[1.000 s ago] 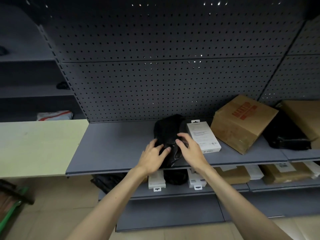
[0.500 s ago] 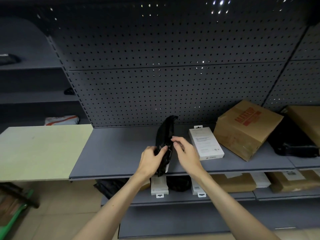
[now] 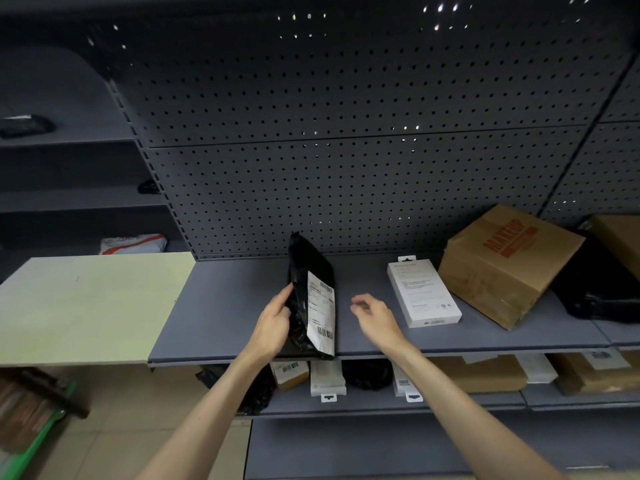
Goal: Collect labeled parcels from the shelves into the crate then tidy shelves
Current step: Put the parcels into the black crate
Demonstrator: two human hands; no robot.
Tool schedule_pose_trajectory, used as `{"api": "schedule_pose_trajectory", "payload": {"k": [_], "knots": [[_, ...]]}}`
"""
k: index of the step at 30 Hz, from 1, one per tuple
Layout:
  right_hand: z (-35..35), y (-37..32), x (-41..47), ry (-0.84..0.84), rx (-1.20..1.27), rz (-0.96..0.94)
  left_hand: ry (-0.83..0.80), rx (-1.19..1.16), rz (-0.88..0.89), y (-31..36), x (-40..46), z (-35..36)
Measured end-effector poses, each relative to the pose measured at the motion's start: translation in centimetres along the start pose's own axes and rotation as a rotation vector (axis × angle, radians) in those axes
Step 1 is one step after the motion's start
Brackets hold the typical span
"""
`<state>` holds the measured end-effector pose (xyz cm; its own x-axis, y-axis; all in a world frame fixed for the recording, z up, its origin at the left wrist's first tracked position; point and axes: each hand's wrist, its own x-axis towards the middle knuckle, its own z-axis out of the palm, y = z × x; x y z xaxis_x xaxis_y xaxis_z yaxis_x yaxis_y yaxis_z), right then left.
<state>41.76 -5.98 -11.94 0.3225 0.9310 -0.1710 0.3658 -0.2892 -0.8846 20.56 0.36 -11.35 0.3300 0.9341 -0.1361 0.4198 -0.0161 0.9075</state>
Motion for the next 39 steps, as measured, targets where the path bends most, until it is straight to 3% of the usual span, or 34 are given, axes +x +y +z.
{"api": "schedule_pose_trajectory", "payload": {"k": [4,10,21,39], "knots": [[0.6,0.2,0.1,-0.012,0.008,0.04,0.093,0.009,-0.043,1.0,-0.1,-0.1],[0.5,0.9,-0.1,0.069,0.009,0.045,-0.053,0.013,-0.1,-0.5,-0.1,2.2],[0.0,3.3,-0.6,0.064,-0.057,0.035,-0.06,-0.017,-0.066,-0.9,-0.8,3.8],[-4.2,-4.7,0.2,0.306,0.25,-0.276,0.156,-0.205,0.297,7.9,0.4,1.3]]}}
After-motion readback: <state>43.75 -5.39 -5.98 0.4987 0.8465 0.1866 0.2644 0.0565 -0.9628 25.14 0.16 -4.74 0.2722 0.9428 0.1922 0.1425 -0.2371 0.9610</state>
